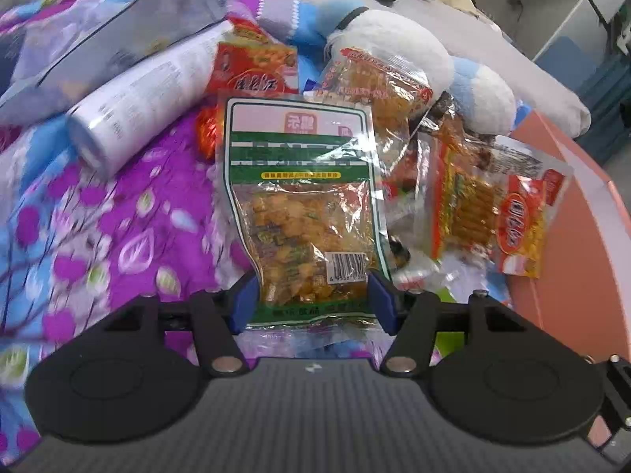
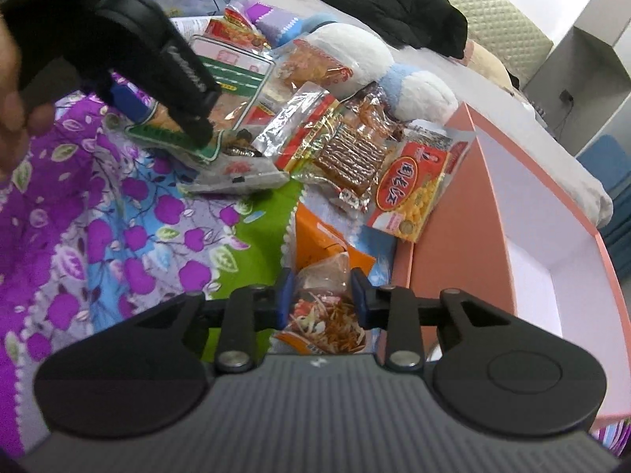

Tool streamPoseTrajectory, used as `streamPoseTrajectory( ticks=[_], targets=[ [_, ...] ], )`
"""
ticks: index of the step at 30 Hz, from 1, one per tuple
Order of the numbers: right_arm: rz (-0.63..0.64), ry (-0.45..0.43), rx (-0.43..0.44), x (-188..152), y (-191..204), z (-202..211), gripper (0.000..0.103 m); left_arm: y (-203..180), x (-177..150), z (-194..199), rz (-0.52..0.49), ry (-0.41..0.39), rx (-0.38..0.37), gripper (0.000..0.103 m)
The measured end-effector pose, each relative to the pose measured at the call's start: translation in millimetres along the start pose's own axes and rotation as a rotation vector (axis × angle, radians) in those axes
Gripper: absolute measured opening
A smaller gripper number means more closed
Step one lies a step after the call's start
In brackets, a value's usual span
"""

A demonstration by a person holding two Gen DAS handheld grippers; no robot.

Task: Organize snacks
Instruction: 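Close left tool on green-labelled snack bag while right tool approaches orange-labelled bag, then lift green-labelled bag with left tool while right tool grasps orange-labelled bag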

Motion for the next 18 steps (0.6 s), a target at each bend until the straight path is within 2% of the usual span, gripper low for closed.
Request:
streamPoseTrajectory(
  ticks=[14,18],
  targets=[
    [0.046,-0.018,0.074,-33.6,17.1,44.0,0.032,-5.2,-68.8,89.0,0.032,-0.024,-0.002,0.064],
    [0.044,-0.031,0.089,-38.2,18.6,53.5,0.032,-3.1,-95.6,103.1,0.032,0.002,0.009,0.065]
  ],
)
Point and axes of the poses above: each gripper's, at about its wrist camera, not at the fingertips, and z roughly against the way its jaws point, y to its left, x to its top, the point moved 2 cm from there along -z, roughly the way its jaws point, and after that the axes turned 2 degrees about -z, right-handed, at the moved point
